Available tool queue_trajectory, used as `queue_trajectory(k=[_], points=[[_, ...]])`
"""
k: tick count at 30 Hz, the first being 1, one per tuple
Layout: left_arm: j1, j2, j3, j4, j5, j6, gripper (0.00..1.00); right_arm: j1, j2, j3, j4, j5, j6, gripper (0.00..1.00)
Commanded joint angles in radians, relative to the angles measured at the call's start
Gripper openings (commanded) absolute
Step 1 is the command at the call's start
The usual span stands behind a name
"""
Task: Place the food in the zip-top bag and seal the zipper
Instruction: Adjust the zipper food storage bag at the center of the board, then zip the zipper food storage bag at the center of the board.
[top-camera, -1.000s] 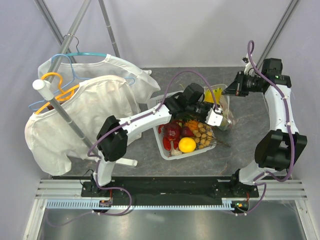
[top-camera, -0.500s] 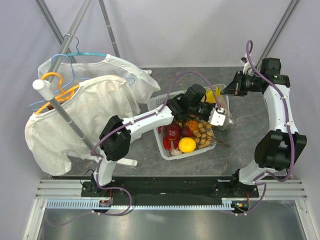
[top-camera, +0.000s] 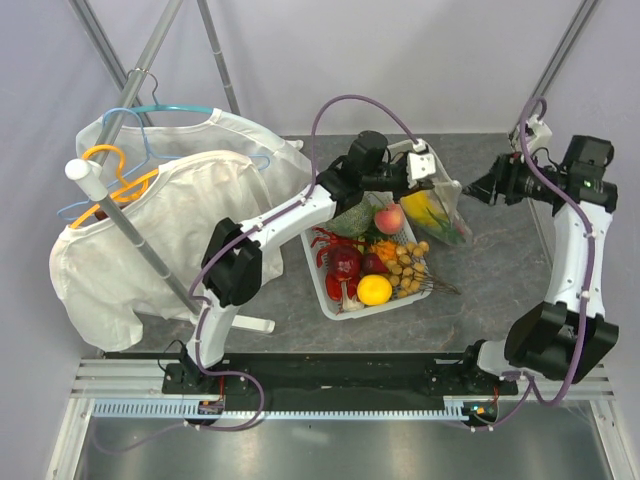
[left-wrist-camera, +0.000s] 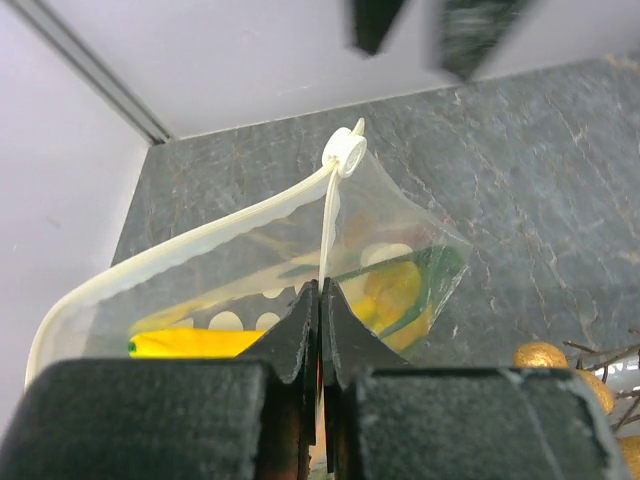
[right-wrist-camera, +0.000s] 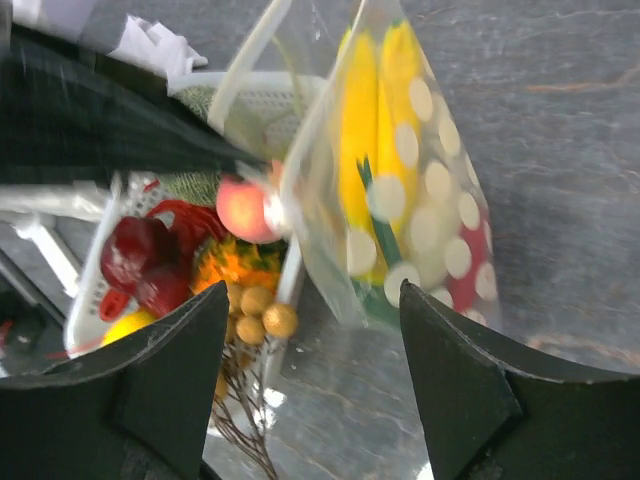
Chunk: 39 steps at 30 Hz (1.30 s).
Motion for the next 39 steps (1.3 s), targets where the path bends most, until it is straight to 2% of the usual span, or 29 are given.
queue_trajectory(k=[1,6,10,17,31,39], points=[[-0.001,0.031,0.083,0.072,0.054,-0.203,0.02,-0.076,-0.124,-0.117,0.005,-0.126,-0.302,0.75],[0.008,0.044,0.111,0.084,0.091,-0.27,0.02,-0.095,-0.239,-0.319,0.043,-0.163,-0.525,0.7],[0.01,0.045,0.109,0.088,0.126,-0.287,0.02,-0.095,-0.298,-0.422,0.278,-0.189,-0.447,0.65],[0.01,0.025,0.083,0.091,0.218,-0.292,0.02,-0.097,-0.335,-0.496,0.507,-0.168,-0.334,0.56],[0.017,-0.009,0.026,0.101,0.307,-0.279,0.02,-0.041,-0.275,-0.464,0.516,-0.225,-0.442,0.57],[0.03,-0.011,0.022,0.123,0.315,-0.31,0.02,0.051,-0.255,-0.468,0.479,-0.154,-0.53,0.43]])
